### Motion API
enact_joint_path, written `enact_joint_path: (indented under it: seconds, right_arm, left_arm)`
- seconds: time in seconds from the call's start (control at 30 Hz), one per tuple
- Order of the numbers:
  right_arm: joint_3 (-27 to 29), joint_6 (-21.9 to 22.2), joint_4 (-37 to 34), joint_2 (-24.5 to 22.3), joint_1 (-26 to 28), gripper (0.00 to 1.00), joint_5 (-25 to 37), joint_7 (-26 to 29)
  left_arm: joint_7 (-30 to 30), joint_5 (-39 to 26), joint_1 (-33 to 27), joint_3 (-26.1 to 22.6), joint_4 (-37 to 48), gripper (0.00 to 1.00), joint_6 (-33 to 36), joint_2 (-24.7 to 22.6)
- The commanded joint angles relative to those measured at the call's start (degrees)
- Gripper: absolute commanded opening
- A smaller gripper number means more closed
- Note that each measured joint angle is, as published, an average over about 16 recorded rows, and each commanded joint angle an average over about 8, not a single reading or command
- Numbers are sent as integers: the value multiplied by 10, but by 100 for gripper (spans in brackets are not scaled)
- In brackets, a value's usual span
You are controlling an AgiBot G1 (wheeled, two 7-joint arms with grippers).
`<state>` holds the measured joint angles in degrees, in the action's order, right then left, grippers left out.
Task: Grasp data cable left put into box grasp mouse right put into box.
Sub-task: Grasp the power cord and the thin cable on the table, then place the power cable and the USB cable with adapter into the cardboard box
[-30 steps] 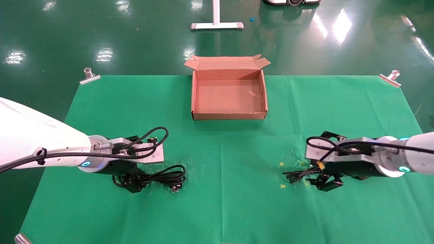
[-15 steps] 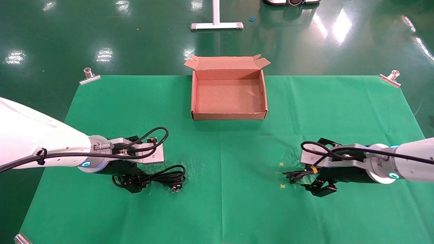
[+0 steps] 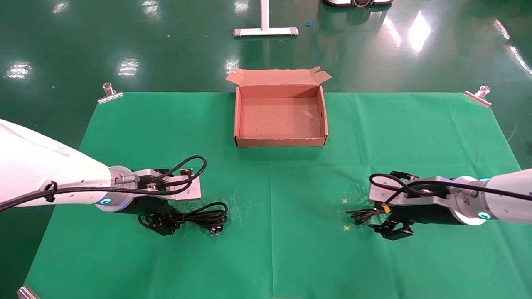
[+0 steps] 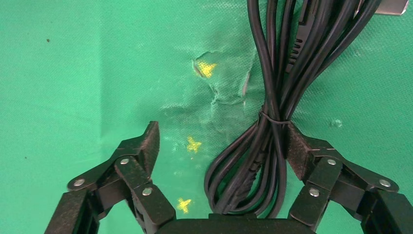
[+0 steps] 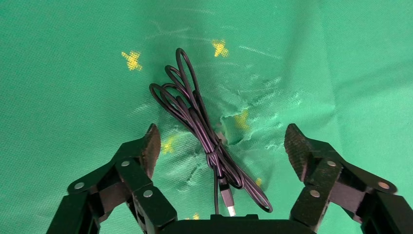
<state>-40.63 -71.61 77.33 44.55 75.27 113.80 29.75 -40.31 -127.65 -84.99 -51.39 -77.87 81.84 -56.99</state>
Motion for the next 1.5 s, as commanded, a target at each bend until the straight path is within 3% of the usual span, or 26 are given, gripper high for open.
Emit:
enact_joint_path:
  seconds: [0.03,1.1,1.5]
  right_arm:
    - [0,0,0,0,0,0,0,0]
    - [3,-1,-7,-1,4,0,-8,-5]
    - [33,-2,-13,-26,44,0,-36,-16]
  left_arm:
    - [0,0,0,0,0,0,0,0]
    - [7,4,-3,1,9,0,-1,-3]
    - [65,117,-67,51,19,0,14,8]
